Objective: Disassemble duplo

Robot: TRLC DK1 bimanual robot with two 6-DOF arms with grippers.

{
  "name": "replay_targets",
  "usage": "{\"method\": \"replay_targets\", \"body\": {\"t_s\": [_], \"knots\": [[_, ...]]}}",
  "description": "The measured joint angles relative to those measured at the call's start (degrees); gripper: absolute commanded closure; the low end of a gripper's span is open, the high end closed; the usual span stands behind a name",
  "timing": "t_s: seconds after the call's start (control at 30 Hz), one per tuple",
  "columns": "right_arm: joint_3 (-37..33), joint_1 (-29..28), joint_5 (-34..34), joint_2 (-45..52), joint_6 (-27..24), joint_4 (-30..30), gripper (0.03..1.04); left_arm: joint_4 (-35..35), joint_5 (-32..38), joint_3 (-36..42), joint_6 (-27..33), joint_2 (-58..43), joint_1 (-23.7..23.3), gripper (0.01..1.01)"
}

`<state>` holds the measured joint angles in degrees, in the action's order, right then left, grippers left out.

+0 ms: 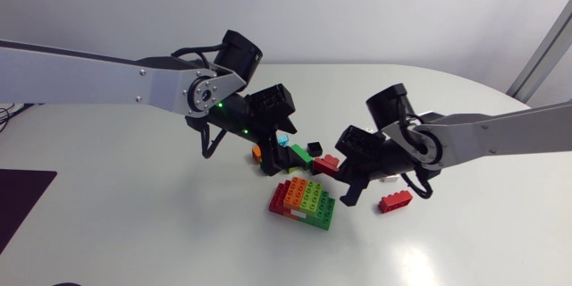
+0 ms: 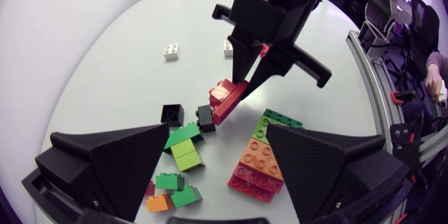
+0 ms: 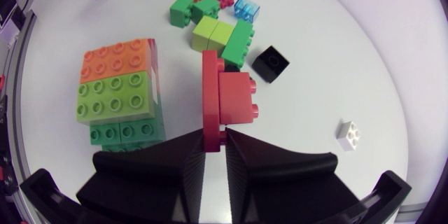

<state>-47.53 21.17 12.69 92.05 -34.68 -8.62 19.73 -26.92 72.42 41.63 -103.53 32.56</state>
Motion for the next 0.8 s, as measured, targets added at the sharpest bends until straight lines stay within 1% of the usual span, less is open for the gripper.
{"method": "replay_targets", "body": {"t_s": [0.1,0.23,0.3,0.4,0.47,0.63,0.7,0.8], "knots": [[1.07,-0.61,1.05,-4.24,-0.74,-1.31,1.01,0.46,-1.09,0.02,0.92,0.0,0.02,0.061],[2.69,-0.79,2.27,-8.85,-1.2,-3.61,1.01,3.21,-3.5,0.0,3.17,0.02,0.17,0.079],[3.54,-0.79,2.82,-10.99,-1.25,-4.79,1.01,5.16,-5.01,0.0,4.76,0.15,0.5,0.133],[4.55,-0.76,4.04,-14.14,-1.38,-6.84,1.01,8.09,-6.82,-0.22,7.08,0.83,0.96,0.138],[4.83,-0.7,5.57,-16.13,-1.38,-8.83,1.01,10.14,-8.13,-0.37,9.11,1.75,1.31,0.166],[4.92,1.25,7.37,-20.24,-1.14,-12.44,1.01,12.46,-9.18,-0.22,11.34,3.21,1.77,0.21],[4.92,2.47,7.74,-21.14,-0.85,-13.18,1.01,13.46,-9.86,0.02,11.52,3.19,1.81,0.266],[4.92,4.46,7.96,-21.88,-0.24,-13.86,1.01,14.16,-10.32,0.37,11.52,3.19,2.47,0.267]]}}
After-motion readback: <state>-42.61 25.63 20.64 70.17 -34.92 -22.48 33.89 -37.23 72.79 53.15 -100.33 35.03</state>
